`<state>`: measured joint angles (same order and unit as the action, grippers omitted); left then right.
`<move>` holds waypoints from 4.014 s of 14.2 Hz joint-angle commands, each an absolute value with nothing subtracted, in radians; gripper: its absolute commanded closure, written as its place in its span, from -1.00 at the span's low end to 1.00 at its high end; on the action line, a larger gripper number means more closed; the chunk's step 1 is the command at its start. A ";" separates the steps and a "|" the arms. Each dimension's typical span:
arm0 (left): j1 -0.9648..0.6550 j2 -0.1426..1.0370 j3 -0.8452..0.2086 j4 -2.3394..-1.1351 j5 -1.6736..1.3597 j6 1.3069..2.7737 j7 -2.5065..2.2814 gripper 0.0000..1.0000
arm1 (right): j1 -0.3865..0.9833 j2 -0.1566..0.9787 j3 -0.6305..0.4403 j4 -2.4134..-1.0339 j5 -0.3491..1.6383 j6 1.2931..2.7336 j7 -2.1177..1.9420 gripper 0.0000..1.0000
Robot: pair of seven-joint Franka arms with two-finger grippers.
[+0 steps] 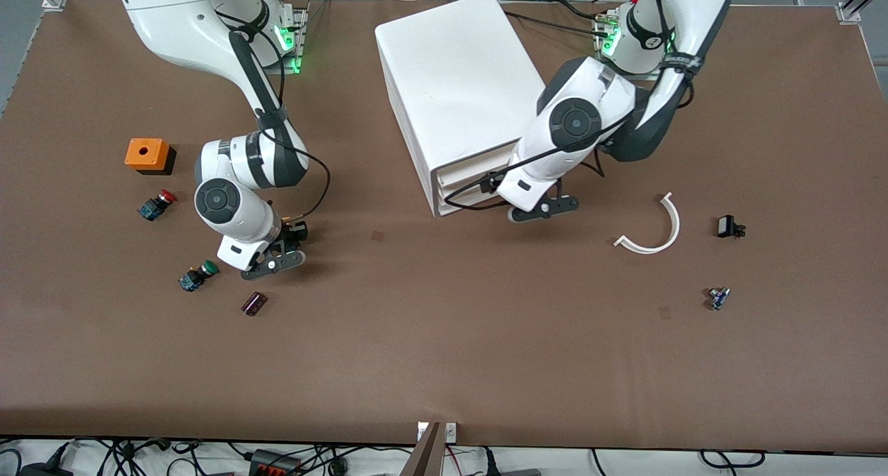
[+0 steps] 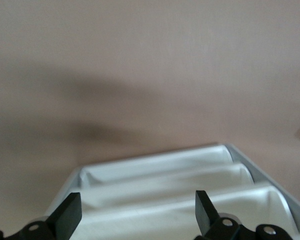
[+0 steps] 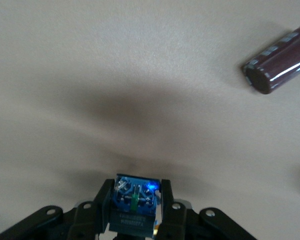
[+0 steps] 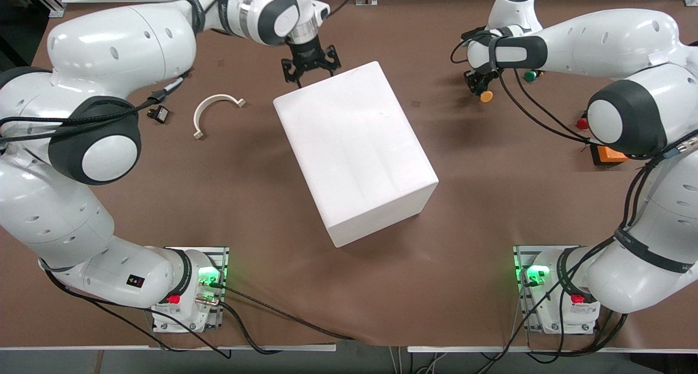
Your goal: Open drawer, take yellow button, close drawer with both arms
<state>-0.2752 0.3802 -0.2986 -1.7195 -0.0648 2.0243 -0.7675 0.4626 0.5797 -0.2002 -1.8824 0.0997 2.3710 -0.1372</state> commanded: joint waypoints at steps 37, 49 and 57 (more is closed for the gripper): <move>0.014 -0.064 -0.063 -1.755 -0.049 1.672 -0.006 -1.00 | -0.023 0.200 -0.065 -1.339 0.068 1.624 -0.031 -1.00; 0.008 -0.029 -0.071 -1.677 -0.046 1.592 0.009 -1.00 | 0.014 0.008 -0.064 -1.663 -0.008 1.746 -0.060 -1.00; 0.005 -0.029 -0.071 -1.675 -0.046 1.592 0.009 -1.00 | 0.014 0.034 -0.063 -1.621 -0.006 1.726 -0.063 -1.00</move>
